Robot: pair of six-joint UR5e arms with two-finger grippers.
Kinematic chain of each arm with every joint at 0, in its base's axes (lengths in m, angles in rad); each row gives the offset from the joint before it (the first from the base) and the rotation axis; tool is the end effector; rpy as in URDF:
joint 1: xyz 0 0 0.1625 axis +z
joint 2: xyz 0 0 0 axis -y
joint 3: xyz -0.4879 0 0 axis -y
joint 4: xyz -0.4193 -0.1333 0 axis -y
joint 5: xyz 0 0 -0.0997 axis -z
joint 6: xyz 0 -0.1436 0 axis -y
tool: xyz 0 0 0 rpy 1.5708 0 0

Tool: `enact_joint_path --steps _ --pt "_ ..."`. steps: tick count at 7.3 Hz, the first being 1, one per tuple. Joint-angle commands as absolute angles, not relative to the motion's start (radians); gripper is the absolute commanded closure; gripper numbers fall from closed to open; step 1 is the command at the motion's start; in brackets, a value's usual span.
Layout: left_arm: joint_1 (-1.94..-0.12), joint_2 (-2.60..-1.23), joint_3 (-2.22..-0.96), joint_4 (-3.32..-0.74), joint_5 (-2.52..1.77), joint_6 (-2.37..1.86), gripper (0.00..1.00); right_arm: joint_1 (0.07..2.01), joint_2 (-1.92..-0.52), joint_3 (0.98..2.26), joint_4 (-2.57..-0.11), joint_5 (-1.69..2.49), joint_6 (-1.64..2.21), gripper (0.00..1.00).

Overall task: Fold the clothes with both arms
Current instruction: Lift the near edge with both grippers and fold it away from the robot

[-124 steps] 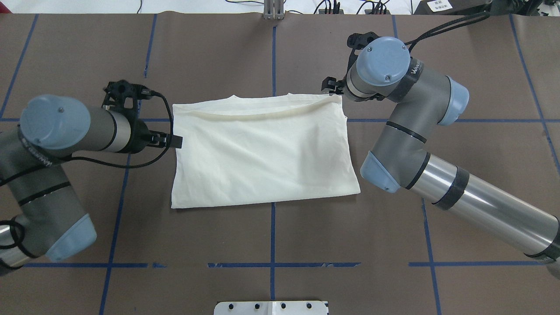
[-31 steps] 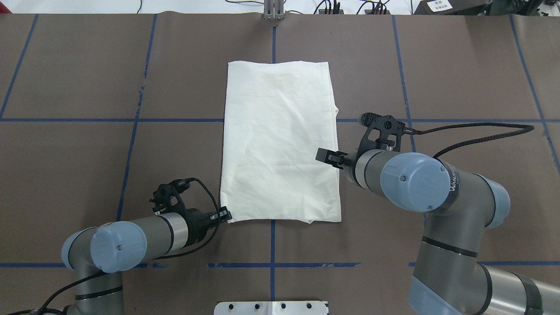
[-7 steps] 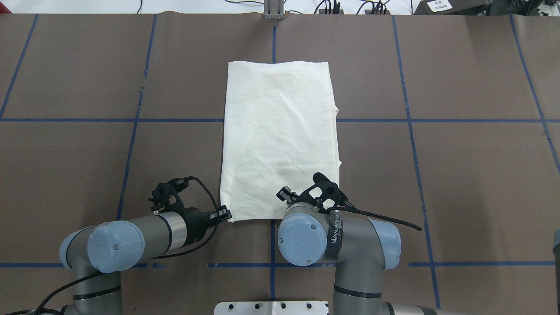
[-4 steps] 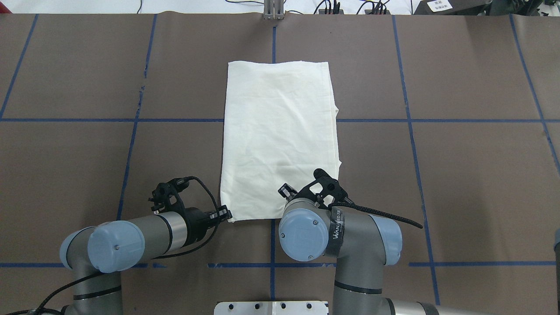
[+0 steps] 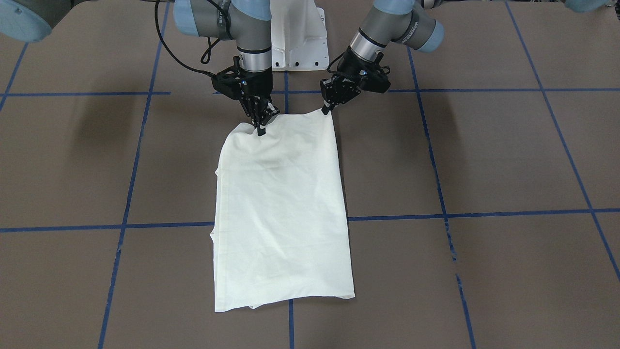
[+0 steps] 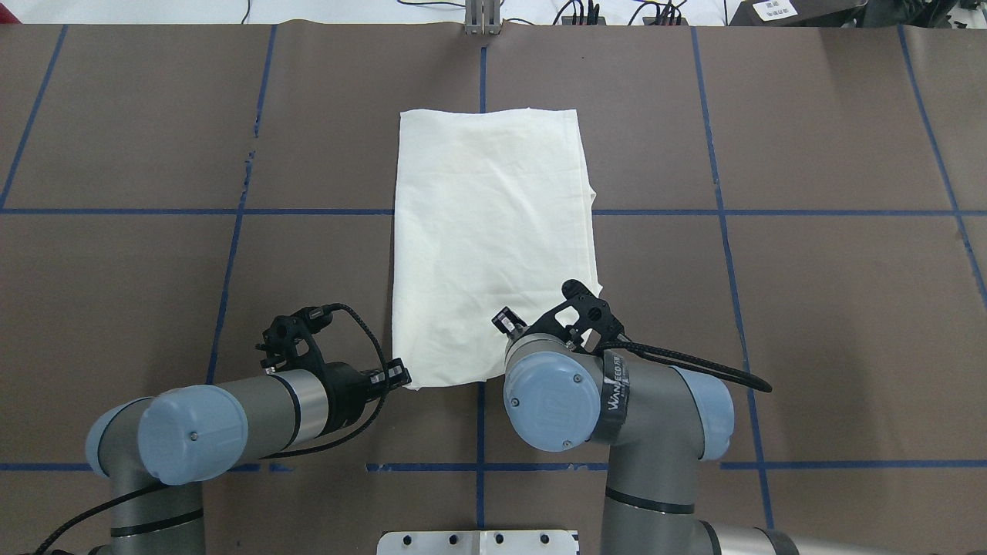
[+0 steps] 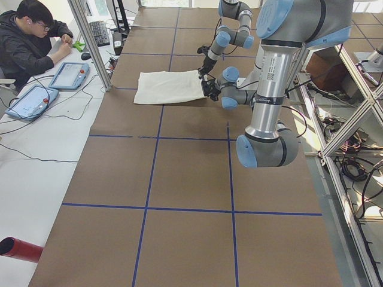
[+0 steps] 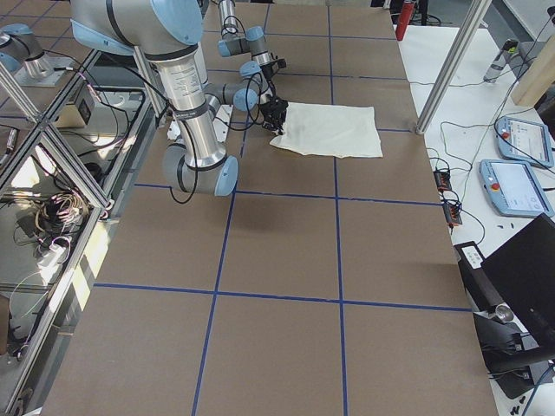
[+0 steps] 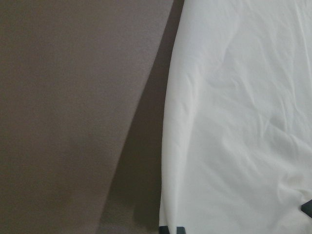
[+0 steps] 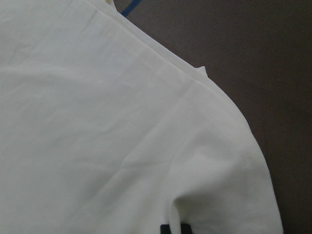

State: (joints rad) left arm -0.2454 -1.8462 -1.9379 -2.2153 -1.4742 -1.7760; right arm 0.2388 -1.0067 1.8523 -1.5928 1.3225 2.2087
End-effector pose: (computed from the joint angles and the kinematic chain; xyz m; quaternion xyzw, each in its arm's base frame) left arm 0.5788 -0.2966 0.3251 0.0507 0.5984 -0.2067 0.7724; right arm -0.6488 -0.3315 0.2825 0.0325 -0.4118 0.4308 0.8023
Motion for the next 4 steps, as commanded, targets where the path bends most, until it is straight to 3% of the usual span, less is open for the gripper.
enact_joint_path --steps 1,2,3,4 --pt "-0.239 -1.845 -2.215 -1.910 -1.477 -1.792 1.00 0.162 -1.057 2.129 -1.781 1.321 2.212 1.00" --pt "-0.232 -1.848 -2.326 -1.776 -1.512 -1.819 1.00 0.103 -1.055 2.252 -1.912 1.318 2.217 1.00" --pt "-0.229 -1.853 -2.397 -1.681 -1.541 -1.824 1.00 0.078 -1.045 2.305 -1.986 1.318 2.232 1.00" --pt "-0.224 -1.861 -2.388 -1.654 -1.543 -1.818 1.00 0.075 -1.043 2.296 -1.990 1.318 2.230 1.00"
